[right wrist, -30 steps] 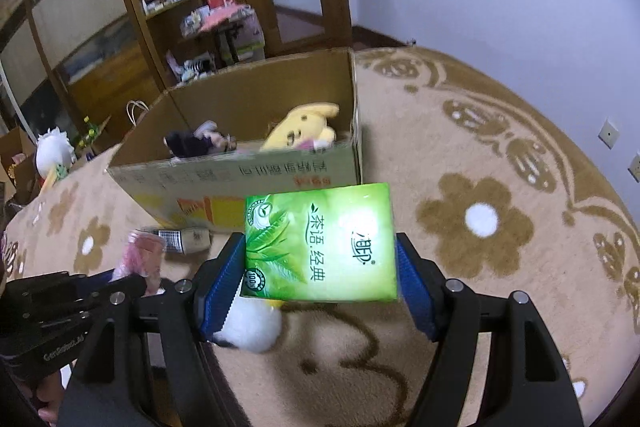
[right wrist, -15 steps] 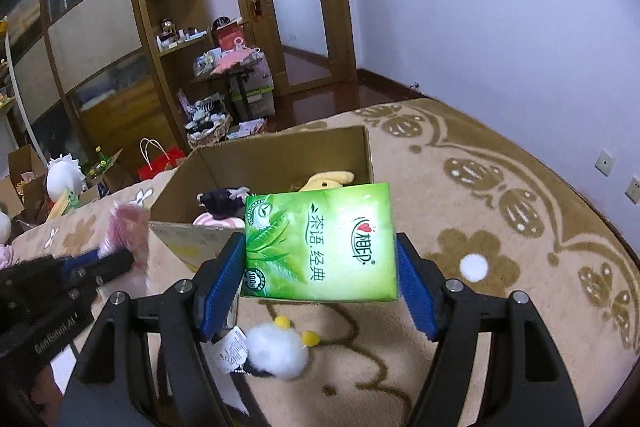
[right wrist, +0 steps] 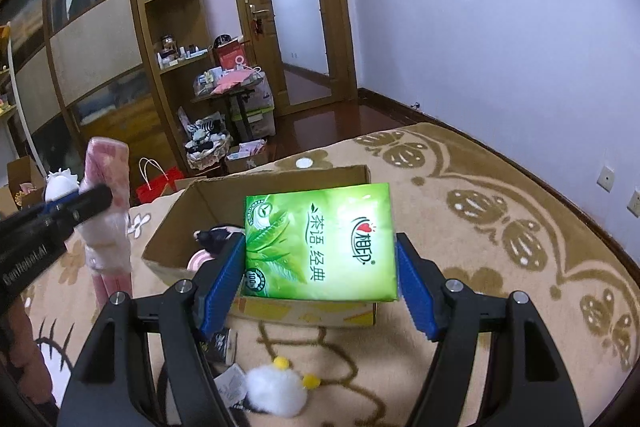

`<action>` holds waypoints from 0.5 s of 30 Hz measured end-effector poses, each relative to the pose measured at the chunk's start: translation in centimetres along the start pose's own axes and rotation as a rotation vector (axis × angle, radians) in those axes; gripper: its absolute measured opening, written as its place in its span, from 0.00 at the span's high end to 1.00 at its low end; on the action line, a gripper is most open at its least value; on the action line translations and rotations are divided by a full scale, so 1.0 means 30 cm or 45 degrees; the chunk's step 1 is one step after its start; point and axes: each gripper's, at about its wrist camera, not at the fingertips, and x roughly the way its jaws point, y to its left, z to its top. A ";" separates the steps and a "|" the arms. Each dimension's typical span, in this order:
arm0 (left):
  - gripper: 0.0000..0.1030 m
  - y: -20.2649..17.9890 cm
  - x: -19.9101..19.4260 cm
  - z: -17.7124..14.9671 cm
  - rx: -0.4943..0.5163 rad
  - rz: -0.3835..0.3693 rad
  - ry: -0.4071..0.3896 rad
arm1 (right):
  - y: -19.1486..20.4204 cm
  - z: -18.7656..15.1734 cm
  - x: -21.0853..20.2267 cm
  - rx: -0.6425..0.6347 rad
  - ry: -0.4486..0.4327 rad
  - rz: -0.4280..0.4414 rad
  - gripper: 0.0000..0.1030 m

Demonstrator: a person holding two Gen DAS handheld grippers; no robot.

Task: Organize soft objects
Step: 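Lift the towel roll and green tissue pack and carry both over the box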

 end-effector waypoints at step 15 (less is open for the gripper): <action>0.85 0.008 0.201 0.063 -0.043 -0.029 -0.015 | 0.029 0.036 0.145 -0.036 -0.022 0.004 0.26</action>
